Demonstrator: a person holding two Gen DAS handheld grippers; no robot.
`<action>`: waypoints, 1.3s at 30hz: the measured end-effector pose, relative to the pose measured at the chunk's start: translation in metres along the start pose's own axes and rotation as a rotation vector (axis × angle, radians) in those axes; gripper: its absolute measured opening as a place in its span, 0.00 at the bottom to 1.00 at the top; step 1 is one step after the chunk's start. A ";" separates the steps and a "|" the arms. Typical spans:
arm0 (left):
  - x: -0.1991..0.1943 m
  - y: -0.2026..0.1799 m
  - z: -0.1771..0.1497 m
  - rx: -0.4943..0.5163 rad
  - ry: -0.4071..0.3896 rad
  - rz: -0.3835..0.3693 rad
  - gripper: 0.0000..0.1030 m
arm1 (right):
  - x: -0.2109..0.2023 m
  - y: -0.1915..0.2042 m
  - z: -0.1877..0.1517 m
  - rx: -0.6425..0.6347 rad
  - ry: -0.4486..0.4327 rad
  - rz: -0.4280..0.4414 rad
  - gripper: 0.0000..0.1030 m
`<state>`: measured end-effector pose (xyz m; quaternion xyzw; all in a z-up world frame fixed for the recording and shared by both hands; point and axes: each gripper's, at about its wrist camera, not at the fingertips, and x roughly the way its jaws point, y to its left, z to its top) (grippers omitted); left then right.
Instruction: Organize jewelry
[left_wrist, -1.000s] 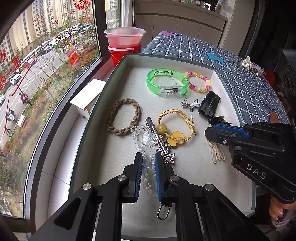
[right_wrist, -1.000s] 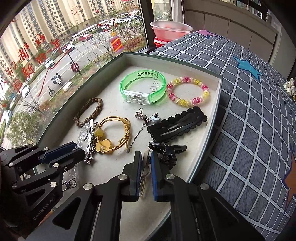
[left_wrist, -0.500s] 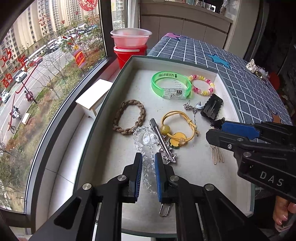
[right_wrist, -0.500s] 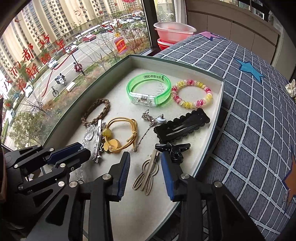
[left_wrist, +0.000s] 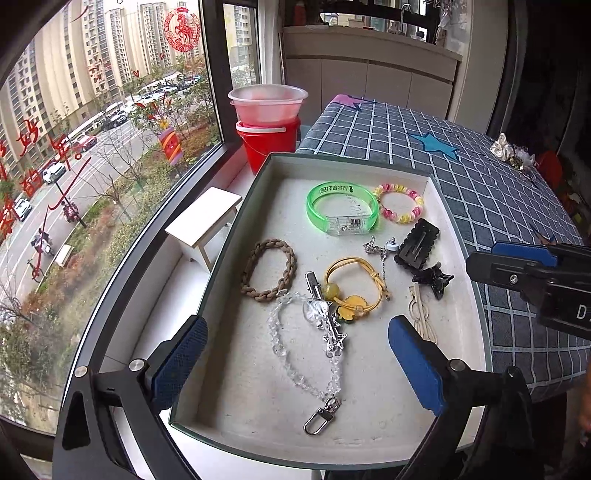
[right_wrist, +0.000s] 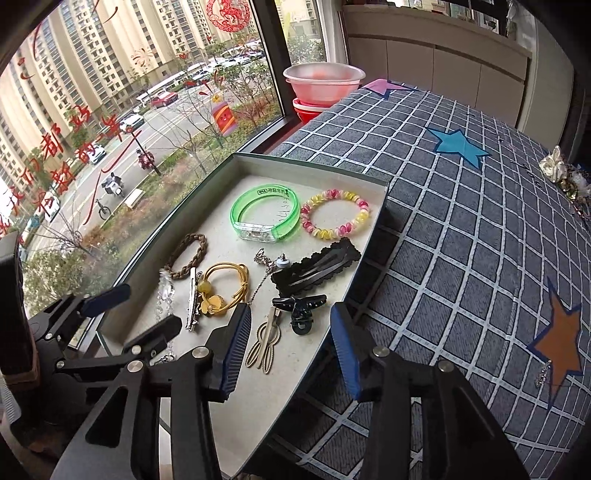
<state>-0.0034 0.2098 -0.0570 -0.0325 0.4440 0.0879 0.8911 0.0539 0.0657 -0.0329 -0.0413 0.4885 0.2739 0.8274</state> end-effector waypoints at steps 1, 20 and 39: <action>-0.001 -0.001 0.001 0.004 0.001 -0.004 1.00 | -0.001 -0.003 0.000 0.007 -0.002 -0.001 0.47; -0.024 -0.008 0.008 0.016 -0.016 0.021 1.00 | -0.018 -0.006 -0.005 0.011 -0.011 -0.028 0.63; -0.078 0.004 0.008 -0.020 -0.076 0.028 1.00 | -0.070 0.029 -0.008 -0.088 -0.112 -0.196 0.84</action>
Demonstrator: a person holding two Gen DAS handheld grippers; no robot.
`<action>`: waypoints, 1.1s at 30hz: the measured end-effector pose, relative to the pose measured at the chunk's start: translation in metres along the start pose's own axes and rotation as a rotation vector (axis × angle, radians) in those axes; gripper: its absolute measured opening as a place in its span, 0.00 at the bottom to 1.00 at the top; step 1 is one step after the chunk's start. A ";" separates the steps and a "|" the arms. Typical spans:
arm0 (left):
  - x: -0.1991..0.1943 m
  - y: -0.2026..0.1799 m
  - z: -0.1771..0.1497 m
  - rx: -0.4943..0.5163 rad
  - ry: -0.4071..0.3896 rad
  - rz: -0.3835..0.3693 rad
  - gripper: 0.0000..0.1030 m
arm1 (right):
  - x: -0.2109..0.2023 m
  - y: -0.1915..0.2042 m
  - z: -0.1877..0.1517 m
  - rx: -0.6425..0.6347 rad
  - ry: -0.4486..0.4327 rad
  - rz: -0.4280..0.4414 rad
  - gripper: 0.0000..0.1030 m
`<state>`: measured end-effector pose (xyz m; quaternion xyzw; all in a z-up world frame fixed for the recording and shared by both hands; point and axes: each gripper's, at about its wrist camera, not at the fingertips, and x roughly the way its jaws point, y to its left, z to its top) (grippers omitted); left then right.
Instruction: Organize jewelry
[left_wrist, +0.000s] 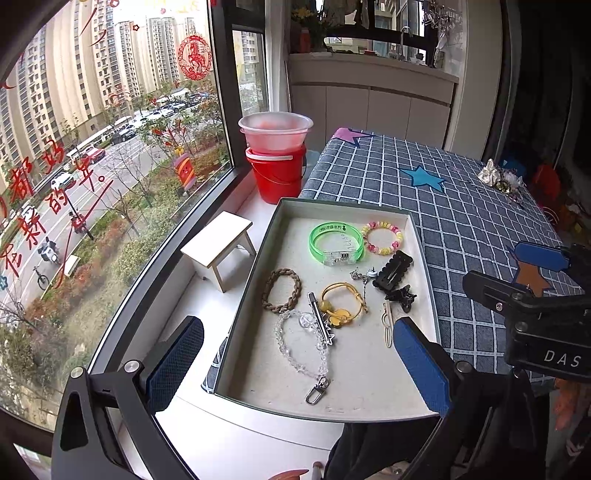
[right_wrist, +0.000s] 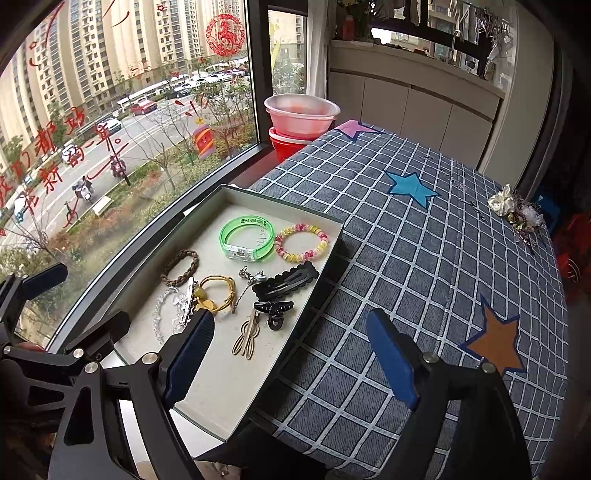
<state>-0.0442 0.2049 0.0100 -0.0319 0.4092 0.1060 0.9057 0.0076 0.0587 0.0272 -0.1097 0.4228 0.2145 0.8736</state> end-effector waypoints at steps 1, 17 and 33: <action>-0.001 0.000 0.000 -0.002 0.003 0.004 1.00 | -0.002 0.002 0.000 -0.010 -0.004 -0.012 0.84; -0.009 -0.006 -0.001 0.018 0.001 0.038 1.00 | -0.011 0.003 0.000 -0.018 -0.013 -0.049 0.84; -0.008 -0.007 -0.003 0.024 0.004 0.041 1.00 | -0.011 0.003 0.001 -0.028 -0.008 -0.047 0.84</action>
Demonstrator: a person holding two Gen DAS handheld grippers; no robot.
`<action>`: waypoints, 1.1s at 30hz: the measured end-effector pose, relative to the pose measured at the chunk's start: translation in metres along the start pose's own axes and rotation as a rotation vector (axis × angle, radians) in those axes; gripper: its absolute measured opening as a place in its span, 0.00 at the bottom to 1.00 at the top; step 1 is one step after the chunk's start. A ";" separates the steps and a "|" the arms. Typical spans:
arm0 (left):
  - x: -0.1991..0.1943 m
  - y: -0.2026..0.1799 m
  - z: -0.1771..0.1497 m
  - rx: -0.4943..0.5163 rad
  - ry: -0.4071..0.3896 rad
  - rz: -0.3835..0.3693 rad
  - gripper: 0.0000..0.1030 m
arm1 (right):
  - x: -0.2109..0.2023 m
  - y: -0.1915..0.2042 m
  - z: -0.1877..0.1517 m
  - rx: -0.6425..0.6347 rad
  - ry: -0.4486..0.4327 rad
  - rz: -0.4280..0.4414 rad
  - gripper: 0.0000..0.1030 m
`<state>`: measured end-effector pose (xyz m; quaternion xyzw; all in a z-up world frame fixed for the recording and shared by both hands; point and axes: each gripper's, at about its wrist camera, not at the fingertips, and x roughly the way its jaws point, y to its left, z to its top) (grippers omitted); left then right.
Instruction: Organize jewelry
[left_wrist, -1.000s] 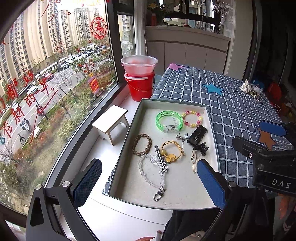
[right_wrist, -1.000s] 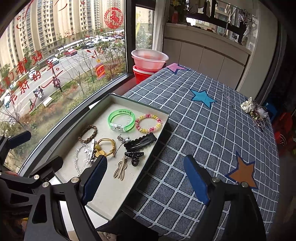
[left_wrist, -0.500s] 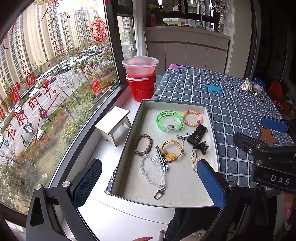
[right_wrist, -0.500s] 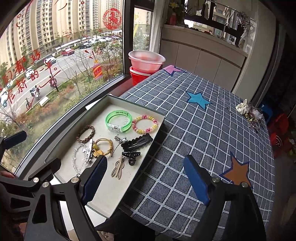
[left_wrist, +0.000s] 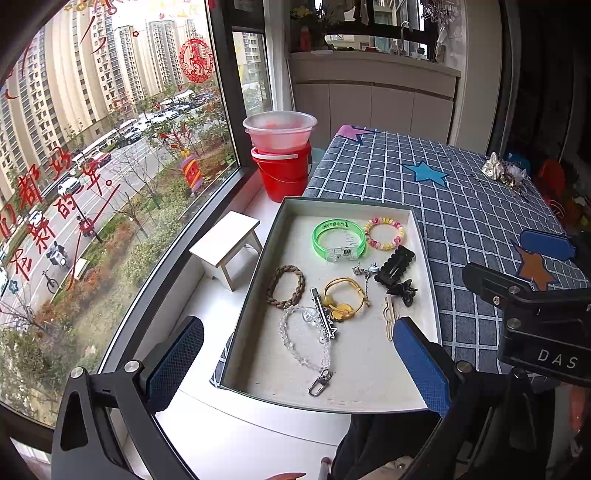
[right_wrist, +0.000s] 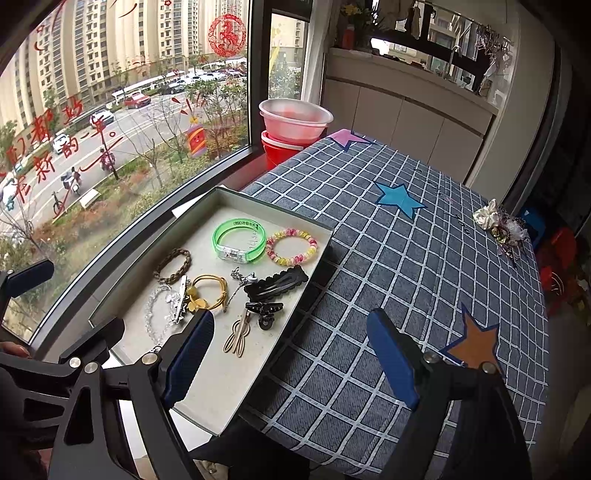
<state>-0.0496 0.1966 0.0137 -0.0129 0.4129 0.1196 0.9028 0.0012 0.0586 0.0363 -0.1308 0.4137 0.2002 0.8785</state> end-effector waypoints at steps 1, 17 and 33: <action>0.000 0.000 0.000 0.000 0.000 0.000 1.00 | 0.000 0.000 0.000 0.002 0.001 0.001 0.84; 0.000 0.000 -0.001 0.000 0.000 0.001 1.00 | 0.002 0.002 0.001 -0.003 0.005 0.008 0.84; 0.003 0.003 -0.004 -0.003 0.004 0.005 1.00 | 0.003 0.002 0.001 -0.003 0.005 0.008 0.84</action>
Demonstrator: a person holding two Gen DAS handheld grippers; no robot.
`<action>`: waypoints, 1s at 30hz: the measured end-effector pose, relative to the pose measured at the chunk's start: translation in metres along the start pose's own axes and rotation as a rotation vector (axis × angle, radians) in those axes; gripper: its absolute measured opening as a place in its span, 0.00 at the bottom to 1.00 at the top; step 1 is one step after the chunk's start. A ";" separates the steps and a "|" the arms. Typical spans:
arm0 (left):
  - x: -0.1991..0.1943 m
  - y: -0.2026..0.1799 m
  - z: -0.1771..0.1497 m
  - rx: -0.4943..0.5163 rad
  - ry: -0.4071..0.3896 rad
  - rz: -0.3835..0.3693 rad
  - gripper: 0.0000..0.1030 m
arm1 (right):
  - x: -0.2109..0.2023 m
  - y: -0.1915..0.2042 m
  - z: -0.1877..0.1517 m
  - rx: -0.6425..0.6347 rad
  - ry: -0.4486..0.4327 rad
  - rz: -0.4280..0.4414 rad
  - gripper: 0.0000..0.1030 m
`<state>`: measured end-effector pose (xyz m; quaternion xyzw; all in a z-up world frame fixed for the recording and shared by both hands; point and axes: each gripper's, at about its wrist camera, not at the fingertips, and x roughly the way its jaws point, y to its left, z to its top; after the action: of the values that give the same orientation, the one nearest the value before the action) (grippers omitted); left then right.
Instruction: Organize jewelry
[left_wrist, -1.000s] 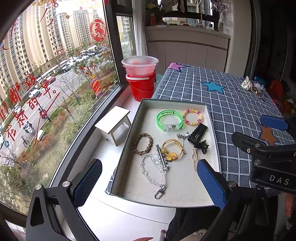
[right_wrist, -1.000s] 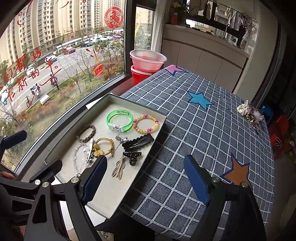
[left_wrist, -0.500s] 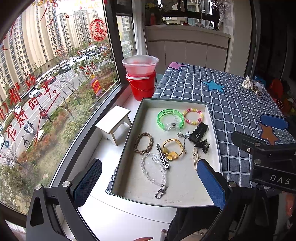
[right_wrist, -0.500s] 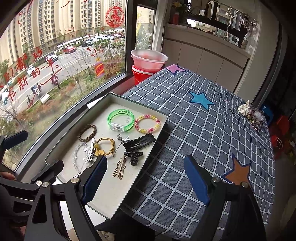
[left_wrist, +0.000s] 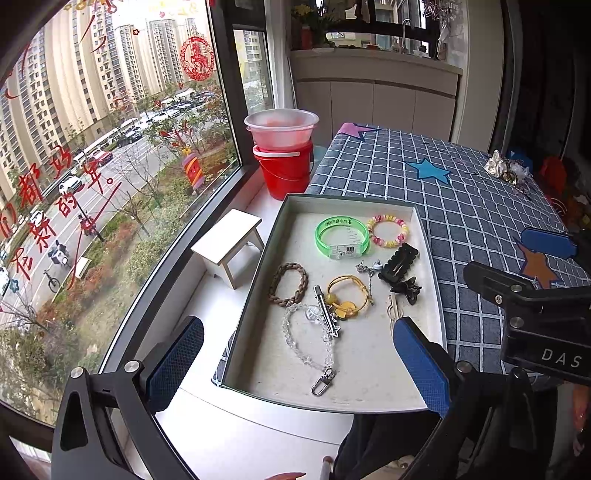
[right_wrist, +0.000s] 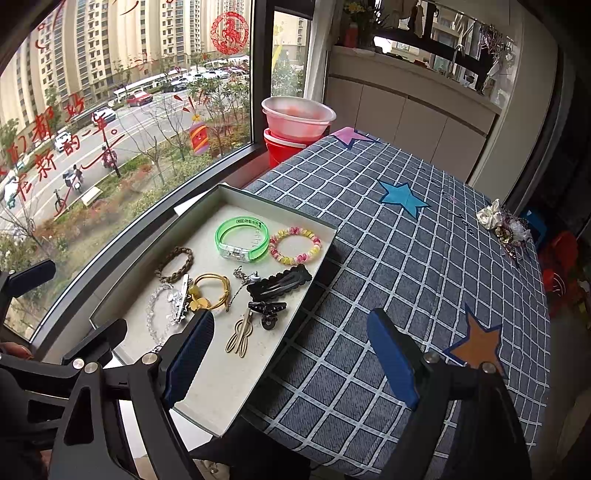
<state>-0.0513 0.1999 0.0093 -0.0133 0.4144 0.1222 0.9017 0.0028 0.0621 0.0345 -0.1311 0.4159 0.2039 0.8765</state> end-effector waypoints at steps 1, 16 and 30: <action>0.000 0.000 0.000 0.000 0.000 0.000 1.00 | 0.000 0.000 0.000 0.000 0.000 -0.001 0.84; 0.001 0.003 -0.002 -0.003 0.002 0.003 1.00 | 0.000 -0.001 0.000 0.000 0.001 0.000 0.84; 0.002 0.002 -0.002 0.000 0.001 0.004 1.00 | 0.001 0.000 -0.001 0.002 0.002 0.003 0.84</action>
<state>-0.0522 0.2021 0.0071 -0.0125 0.4151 0.1238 0.9012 0.0026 0.0624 0.0327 -0.1297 0.4171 0.2050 0.8759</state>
